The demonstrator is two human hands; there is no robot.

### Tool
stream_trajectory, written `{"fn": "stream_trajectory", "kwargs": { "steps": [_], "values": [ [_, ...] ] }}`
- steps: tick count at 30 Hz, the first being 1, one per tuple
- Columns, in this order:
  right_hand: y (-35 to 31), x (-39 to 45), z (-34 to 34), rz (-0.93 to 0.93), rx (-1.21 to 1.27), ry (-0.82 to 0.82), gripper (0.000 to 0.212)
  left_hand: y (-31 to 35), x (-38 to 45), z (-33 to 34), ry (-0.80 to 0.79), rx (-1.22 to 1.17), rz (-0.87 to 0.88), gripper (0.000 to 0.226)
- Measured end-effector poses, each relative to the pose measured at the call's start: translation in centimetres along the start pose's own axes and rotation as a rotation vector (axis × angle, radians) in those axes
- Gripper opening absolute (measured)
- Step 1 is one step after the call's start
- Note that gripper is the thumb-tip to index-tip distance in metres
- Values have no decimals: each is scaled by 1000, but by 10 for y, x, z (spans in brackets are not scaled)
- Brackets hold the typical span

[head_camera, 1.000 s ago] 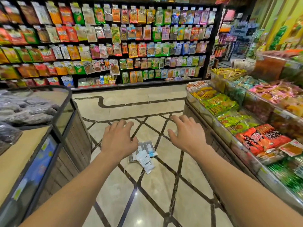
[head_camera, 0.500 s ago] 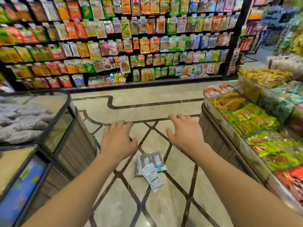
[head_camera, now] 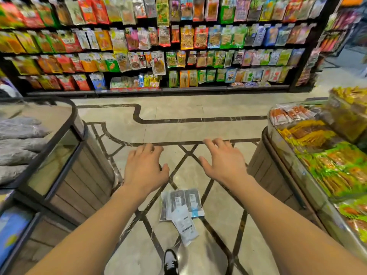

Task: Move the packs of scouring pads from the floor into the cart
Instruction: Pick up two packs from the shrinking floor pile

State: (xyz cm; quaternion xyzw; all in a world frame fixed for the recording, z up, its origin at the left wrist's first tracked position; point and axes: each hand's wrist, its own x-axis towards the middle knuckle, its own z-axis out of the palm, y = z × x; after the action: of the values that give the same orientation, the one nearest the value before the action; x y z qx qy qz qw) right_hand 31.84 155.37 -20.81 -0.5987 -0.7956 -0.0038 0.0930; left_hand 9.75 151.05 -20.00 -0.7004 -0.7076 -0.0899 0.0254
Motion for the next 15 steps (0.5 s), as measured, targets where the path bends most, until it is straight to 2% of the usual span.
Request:
{"fn": "stream_trajectory", "kwargs": {
  "steps": [4, 8, 15],
  "values": [
    [17, 56, 36, 9, -26, 4, 58, -14, 64, 38, -39, -4, -12, 60],
    [32, 108, 85, 48, -36, -60, 59, -34, 129, 92, -125, -12, -17, 62],
    [49, 169, 204, 70, 15, -190, 56, -62, 196, 214, -305, -35, -36, 56]
  ]
}}
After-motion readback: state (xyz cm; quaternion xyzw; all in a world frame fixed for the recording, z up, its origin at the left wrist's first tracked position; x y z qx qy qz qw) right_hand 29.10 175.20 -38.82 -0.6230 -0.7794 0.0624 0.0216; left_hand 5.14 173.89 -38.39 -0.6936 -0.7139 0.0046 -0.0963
